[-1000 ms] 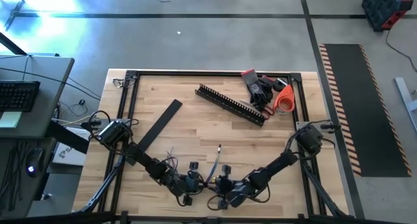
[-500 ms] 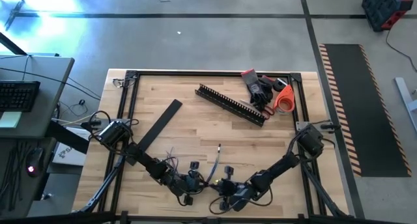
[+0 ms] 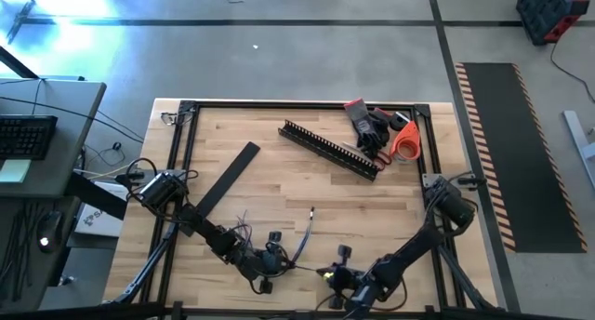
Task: Ziptie cables
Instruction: Wrap the black zip tie on the cables
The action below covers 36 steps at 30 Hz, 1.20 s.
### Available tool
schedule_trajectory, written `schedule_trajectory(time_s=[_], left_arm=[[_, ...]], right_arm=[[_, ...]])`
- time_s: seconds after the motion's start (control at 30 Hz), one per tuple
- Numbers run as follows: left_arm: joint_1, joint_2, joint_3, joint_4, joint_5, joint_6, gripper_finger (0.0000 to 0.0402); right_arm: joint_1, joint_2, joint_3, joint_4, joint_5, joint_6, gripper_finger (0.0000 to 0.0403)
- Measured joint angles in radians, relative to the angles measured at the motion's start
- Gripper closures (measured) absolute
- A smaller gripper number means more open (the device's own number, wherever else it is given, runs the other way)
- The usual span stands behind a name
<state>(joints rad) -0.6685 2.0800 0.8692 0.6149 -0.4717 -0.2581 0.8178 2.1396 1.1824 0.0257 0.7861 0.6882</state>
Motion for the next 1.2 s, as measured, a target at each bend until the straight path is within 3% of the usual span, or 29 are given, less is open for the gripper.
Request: schedule_trajectory(time_s=[0.17,0.3,0.43,0.6,0.97,1.2], left_arm=[[0.000,0.000,-0.001,0.015,-0.001,0.005,0.0389],[0.002,0.000,-0.001,0.017,-0.001,0.005,0.0387],[0.002,0.001,-0.001,0.017,0.000,0.000,0.0386],[0.002,0.001,-0.001,0.018,-0.001,0.000,0.0385],[0.002,0.001,-0.001,0.019,-0.023,-0.030,0.0385],[0.002,0.001,-0.001,0.018,-0.043,-0.058,0.0384]], right_arm=[[-0.026,-0.032,0.000,0.071,0.003,-0.150,0.0391],[-0.060,-0.030,0.000,0.204,-0.036,-0.278,0.0342],[-0.104,-0.024,0.000,0.227,-0.079,-0.297,0.0285],[-0.150,0.015,0.000,0.280,-0.194,-0.332,0.0255],[-0.156,0.055,0.000,0.298,-0.172,-0.312,0.0293],[-0.157,0.055,0.000,0.294,-0.162,-0.295,0.0370]])
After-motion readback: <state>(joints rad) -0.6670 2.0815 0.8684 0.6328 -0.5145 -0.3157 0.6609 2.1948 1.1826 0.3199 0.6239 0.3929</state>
